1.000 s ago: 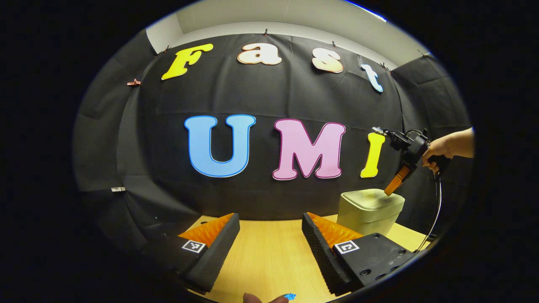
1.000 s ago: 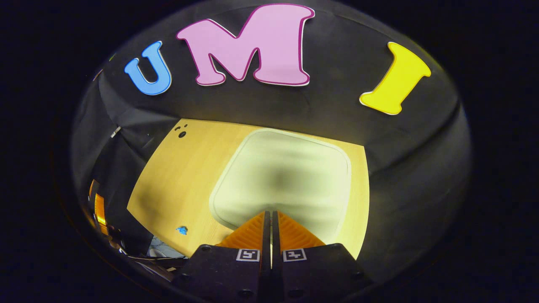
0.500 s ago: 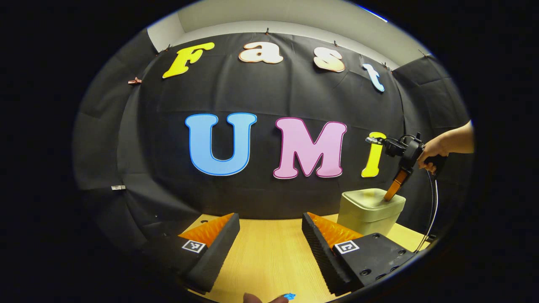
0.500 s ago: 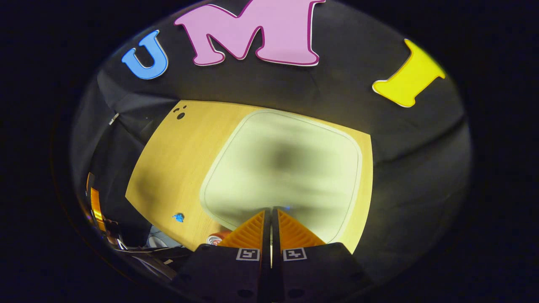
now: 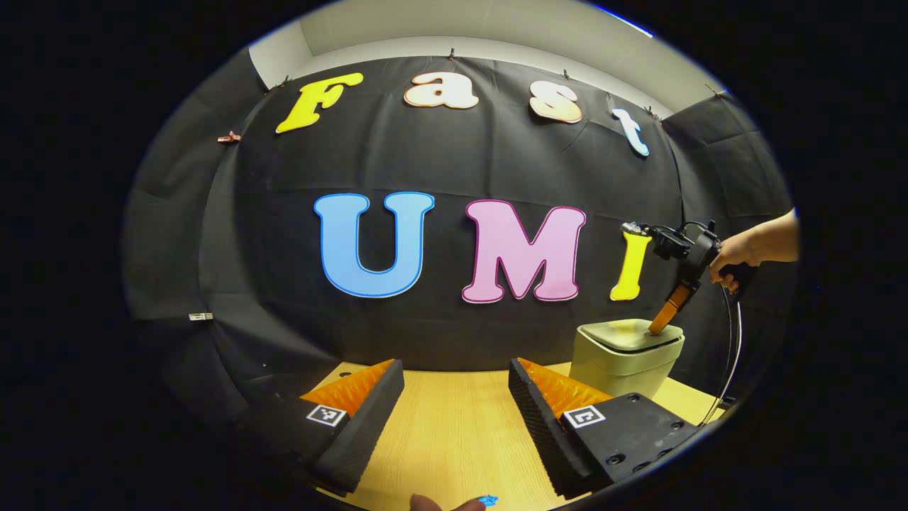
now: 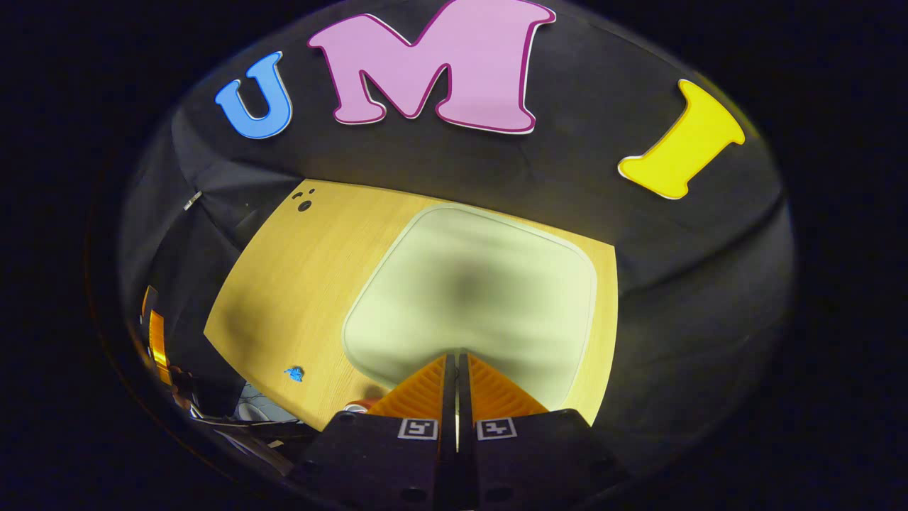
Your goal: Press the lid of the desktop garbage bin to open it, pick up the crumpled paper on the desktop and throw it into the bin, then pick up the pop can on the desktop and drop it into the bin, and finally close the garbage bin lid.
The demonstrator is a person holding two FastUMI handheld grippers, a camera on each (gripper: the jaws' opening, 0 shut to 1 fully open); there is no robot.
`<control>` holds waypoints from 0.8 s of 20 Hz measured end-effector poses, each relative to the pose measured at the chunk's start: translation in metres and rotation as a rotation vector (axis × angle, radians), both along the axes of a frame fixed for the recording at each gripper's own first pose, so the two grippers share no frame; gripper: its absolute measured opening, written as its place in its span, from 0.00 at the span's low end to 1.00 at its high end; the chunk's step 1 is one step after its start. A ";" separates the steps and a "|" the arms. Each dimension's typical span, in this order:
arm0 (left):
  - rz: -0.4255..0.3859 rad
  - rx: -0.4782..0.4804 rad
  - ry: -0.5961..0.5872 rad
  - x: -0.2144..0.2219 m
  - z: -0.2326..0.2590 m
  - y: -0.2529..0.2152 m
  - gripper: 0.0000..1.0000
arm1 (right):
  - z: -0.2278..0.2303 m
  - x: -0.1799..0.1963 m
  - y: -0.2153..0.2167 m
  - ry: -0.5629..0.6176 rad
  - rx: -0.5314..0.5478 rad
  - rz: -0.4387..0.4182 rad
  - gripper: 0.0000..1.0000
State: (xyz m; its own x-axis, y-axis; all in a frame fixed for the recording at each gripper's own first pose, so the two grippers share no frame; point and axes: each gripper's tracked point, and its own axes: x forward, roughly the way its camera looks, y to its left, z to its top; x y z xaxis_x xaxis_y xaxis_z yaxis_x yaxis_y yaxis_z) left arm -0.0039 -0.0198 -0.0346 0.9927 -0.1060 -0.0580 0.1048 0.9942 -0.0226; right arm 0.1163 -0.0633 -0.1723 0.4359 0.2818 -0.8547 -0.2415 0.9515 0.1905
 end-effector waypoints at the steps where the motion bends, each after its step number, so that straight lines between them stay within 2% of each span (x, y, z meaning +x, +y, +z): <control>1: -0.002 0.002 -0.001 0.001 0.000 -0.001 0.95 | 0.005 0.002 0.000 -0.020 0.005 -0.009 0.06; 9: -0.018 0.011 -0.002 -0.006 0.000 -0.007 0.96 | 0.066 0.019 -0.006 -0.264 0.166 -0.176 0.05; 16: -0.020 0.016 -0.001 -0.010 0.000 -0.010 0.95 | 0.096 0.030 -0.026 -0.454 0.170 -0.248 0.06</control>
